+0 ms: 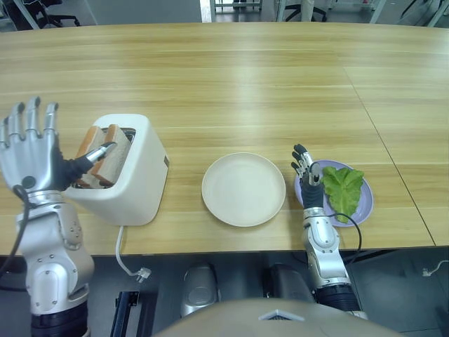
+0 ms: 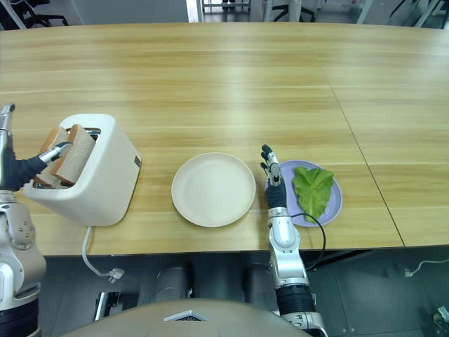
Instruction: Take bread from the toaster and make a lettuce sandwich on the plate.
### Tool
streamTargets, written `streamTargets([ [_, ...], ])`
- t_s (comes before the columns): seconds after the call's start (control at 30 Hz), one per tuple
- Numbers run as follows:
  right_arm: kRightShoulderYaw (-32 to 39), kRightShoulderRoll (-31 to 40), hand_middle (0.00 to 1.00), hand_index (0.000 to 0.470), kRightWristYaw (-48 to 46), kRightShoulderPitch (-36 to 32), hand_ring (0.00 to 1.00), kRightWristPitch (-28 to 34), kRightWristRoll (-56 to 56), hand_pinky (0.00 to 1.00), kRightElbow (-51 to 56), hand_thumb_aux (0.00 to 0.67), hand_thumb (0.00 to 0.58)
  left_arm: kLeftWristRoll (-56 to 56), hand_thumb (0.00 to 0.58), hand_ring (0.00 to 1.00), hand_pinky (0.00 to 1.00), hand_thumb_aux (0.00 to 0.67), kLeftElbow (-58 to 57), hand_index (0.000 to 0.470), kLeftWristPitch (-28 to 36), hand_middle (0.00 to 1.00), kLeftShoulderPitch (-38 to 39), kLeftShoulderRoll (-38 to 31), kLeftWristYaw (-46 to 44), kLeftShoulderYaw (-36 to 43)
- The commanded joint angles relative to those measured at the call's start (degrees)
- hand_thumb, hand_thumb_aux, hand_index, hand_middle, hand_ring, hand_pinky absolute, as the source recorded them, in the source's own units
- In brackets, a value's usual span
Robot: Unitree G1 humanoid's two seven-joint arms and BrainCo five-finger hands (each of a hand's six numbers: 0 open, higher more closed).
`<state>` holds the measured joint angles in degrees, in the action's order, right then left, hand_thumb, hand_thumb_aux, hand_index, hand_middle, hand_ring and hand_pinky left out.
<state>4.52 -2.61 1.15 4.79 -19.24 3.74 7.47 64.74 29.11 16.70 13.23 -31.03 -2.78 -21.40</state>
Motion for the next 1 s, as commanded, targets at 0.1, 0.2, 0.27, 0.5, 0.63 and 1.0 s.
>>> streamTargets([
  [0.1, -0.5, 0.4, 0.0, 0.0, 0.3, 1.3, 0.0, 1.0, 0.0, 0.0, -1.3, 0.0, 0.0, -5.4, 0.0, 0.0, 0.0, 0.0, -3.7, 0.0, 1.0, 0.0, 2.2, -1.7, -4.2, -4.4],
  [0.2, -0.6, 0.5, 0.0, 0.0, 0.3, 1.7, 0.0, 1.2, -0.1, 0.0, -1.8, 0.0, 0.0, -7.1, 0.0, 0.0, 0.0, 0.0, -4.2, 0.0, 1.0, 0.0, 2.2, -2.5, -5.0, -5.5],
  [0.27, -0.7, 0.7, 0.0, 0.0, 0.4, 2.1, 0.0, 1.2, -0.1, 0.0, -2.2, 0.0, 0.0, -7.2, 0.0, 0.0, 0.0, 0.0, -5.3, 0.0, 1.1, 0.0, 2.1, -3.0, -5.5, -4.8],
  [0.5, -1.1, 1.0, 0.0, 0.0, 0.5, 3.0, 0.0, 1.5, -0.3, 0.0, -3.4, 0.0, 0.0, -7.2, 0.0, 0.0, 0.0, 0.0, -8.7, 0.0, 1.7, 0.0, 2.3, -2.9, -5.9, -1.2],
  [0.63, -1.1, 1.0, 0.0, 0.0, 0.3, 3.1, 0.0, 1.7, -0.3, 0.0, -3.7, 0.0, 0.0, -7.9, 0.0, 0.0, 0.0, 0.0, -9.2, 0.0, 1.5, 0.0, 2.4, -2.8, -5.9, 0.4],
  [1.0, -1.5, 1.2, 0.0, 0.0, 0.3, 3.2, 0.0, 2.1, -0.5, 0.0, -4.4, 0.0, 0.0, -8.6, 0.0, 0.0, 0.0, 0.0, -9.2, 0.0, 2.2, 0.0, 3.3, -2.5, -7.0, 2.9],
])
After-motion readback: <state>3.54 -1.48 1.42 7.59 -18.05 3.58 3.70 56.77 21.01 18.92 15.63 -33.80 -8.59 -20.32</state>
